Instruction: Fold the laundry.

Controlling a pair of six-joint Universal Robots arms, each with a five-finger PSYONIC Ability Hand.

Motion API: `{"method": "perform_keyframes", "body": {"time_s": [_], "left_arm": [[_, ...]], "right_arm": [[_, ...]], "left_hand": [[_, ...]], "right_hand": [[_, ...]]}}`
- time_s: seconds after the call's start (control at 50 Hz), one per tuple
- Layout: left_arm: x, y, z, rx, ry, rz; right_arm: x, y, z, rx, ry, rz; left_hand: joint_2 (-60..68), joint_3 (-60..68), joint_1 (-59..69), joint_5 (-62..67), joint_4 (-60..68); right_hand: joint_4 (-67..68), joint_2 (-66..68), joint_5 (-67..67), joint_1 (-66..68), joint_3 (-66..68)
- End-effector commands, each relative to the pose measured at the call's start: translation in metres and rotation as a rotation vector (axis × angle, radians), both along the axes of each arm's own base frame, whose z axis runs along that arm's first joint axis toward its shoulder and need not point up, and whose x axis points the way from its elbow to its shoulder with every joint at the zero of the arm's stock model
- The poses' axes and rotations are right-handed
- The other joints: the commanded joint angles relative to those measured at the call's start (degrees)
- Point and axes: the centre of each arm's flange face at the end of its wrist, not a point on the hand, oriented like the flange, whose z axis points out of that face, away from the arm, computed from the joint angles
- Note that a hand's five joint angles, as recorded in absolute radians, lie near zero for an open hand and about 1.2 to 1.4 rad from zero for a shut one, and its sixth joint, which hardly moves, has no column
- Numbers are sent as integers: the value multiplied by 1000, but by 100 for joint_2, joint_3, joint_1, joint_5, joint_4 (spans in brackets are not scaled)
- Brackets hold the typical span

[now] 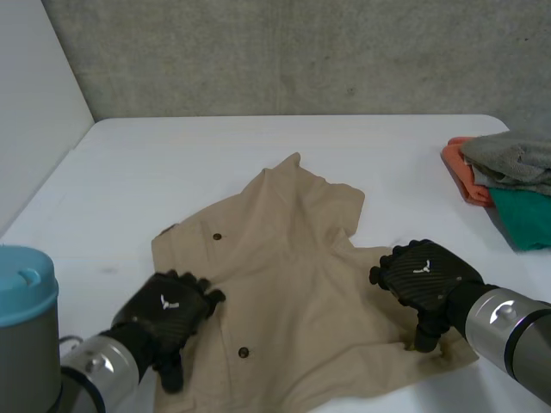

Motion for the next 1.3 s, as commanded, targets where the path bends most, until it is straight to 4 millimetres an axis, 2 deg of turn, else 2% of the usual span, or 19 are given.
{"method": "perform_keyframes", "body": {"time_s": [0.02, 0.2, 0.54, 0.62, 0.68, 0.76, 0.84, 0.92, 0.94, 0.98, 1.0, 1.04, 1.06, 1.08, 1.16, 1.2, 1.24, 1.28, 1.3], "left_arm": [[10, 25, -18, 83, -55, -19], [12, 32, -28, 44, -39, -29], [4, 33, -46, -20, -56, -31], [4, 31, -48, -36, -56, -20], [4, 25, -48, -67, -46, 9], [7, 3, -39, -166, -19, 112], [10, -32, -13, -323, 55, 238], [23, -81, 26, -510, 134, 360], [30, -102, 44, -593, 159, 402], [37, -122, 65, -683, 191, 432], [42, -139, 88, -775, 225, 447], [39, -149, 113, -866, 278, 431], [35, -152, 124, -903, 306, 413], [25, -154, 146, -973, 372, 378], [-14, -141, 184, -1049, 568, 244], [-32, -133, 189, -1039, 635, 183], [-61, -119, 184, -989, 703, 78], [-82, -108, 172, -931, 725, 5], [-101, -97, 154, -861, 729, -63]], "right_arm": [[-2, -6, 1, -10, -4, -15], [-2, -10, 1, -21, -24, -27], [-3, -10, 1, -21, -46, -40], [-5, -10, 2, -23, -48, -43], [-5, -10, 1, -27, -50, -44], [-5, -10, 3, -41, -56, -42], [-5, -8, 7, -57, -61, -38], [-4, -7, 10, -71, -66, -34], [-4, -7, 12, -79, -68, -32], [-3, -7, 14, -86, -71, -29], [-3, -7, 15, -92, -75, -29], [-2, -9, 17, -98, -79, -29], [-2, -9, 18, -102, -81, -26], [-1, -10, 20, -111, -88, -27], [1, -13, 24, -117, -120, -41], [0, -15, 25, -113, -138, -55], [0, -16, 25, -108, -155, -68], [0, -17, 24, -104, -161, -75], [-2, -20, 24, -101, -166, -88]], "left_hand": [[37, 13, 97, -73, 59], [374, 350, 434, 264, 396], [2105, 2081, 2166, 1996, 2128], [3364, 3340, 3424, 3254, 3386], [6554, 6530, 6614, 6444, 6576], [6831, 6807, 6892, 6722, 6854], [6831, 6807, 6892, 6722, 6854], [6831, 6807, 6892, 6722, 6854], [6831, 6807, 6892, 6722, 6854], [6831, 6807, 6892, 6722, 6854], [6831, 6807, 6892, 6722, 6854], [6831, 6807, 6892, 6722, 6854], [6831, 6807, 6892, 6722, 6854], [6831, 6807, 6892, 6722, 6854], [6831, 6807, 6892, 6722, 6854], [6831, 6807, 6892, 6722, 6854], [6831, 6807, 6892, 6722, 6854], [6831, 6807, 6892, 6722, 6854], [6831, 6807, 6892, 6722, 6854]], "right_hand": [[301, 397, 249, 308, 325], [200, 296, 148, 207, 224], [200, 296, 148, 207, 224], [217, 312, 165, 224, 241], [217, 312, 165, 224, 241], [217, 312, 165, 224, 241], [217, 312, 165, 224, 241], [217, 312, 165, 224, 241], [217, 312, 165, 224, 241], [217, 312, 165, 224, 241], [217, 312, 165, 224, 241], [217, 312, 165, 224, 241], [217, 312, 165, 224, 241], [217, 312, 165, 224, 241], [217, 312, 165, 224, 241], [217, 312, 165, 224, 241], [217, 312, 165, 224, 241], [217, 312, 165, 224, 241], [200, 296, 148, 207, 224]]}}
